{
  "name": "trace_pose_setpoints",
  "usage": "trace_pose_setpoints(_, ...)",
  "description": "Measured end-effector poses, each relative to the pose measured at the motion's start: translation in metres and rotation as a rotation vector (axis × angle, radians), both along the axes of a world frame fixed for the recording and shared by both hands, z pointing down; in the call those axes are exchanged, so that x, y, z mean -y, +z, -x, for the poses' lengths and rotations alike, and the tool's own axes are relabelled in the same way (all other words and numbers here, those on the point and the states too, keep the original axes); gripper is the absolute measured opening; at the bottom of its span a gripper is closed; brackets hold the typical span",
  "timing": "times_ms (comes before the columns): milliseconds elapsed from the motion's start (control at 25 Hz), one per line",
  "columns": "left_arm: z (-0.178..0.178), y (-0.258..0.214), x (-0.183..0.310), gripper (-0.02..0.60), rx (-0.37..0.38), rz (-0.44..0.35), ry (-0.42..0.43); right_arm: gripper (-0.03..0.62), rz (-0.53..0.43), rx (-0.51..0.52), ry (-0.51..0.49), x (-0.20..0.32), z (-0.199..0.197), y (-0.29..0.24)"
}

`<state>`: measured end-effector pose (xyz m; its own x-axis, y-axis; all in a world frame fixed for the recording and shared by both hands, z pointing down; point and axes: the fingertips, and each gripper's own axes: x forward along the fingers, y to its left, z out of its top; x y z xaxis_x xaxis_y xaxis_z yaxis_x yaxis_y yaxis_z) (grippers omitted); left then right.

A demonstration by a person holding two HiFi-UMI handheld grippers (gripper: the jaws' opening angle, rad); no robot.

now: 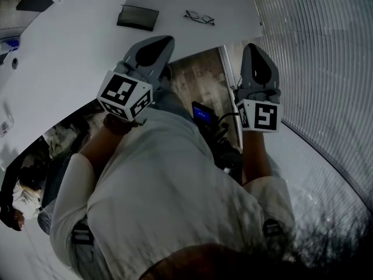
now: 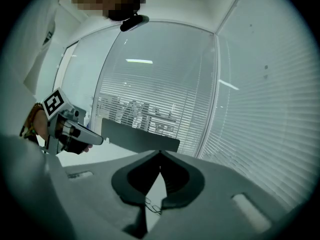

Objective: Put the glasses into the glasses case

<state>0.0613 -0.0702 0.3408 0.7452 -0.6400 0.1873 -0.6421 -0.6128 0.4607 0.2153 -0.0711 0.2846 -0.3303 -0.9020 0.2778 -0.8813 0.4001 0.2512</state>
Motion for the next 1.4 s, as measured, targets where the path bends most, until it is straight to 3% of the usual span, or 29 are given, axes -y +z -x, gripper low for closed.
trace_pose_setpoints(440,-0.019,0.058,0.042,0.000,0.024,0.054,0.021,0.003,0.124,-0.209,-0.231,0.061,0.019,0.111)
trace_pose_setpoints(520,-0.022,0.073,0.046,0.000,0.030,0.075,0.017,0.051,0.154,-0.230,-0.265,0.064,0.025,0.136)
trace_pose_setpoints(640,-0.028,0.105,0.055,0.000,0.047,0.113,0.019,0.052,0.192,-0.273,-0.304,0.073,0.028,0.181)
trace_pose_setpoints(1080,-0.036,0.170,0.064,0.000,0.063,0.216,0.014,0.086,0.284,-0.489,-0.368,0.095,0.026,0.296)
trace_pose_setpoints(1400,-0.033,0.214,0.064,0.000,0.058,0.288,-0.008,0.103,0.351,-0.569,-0.404,0.103,0.022,0.356)
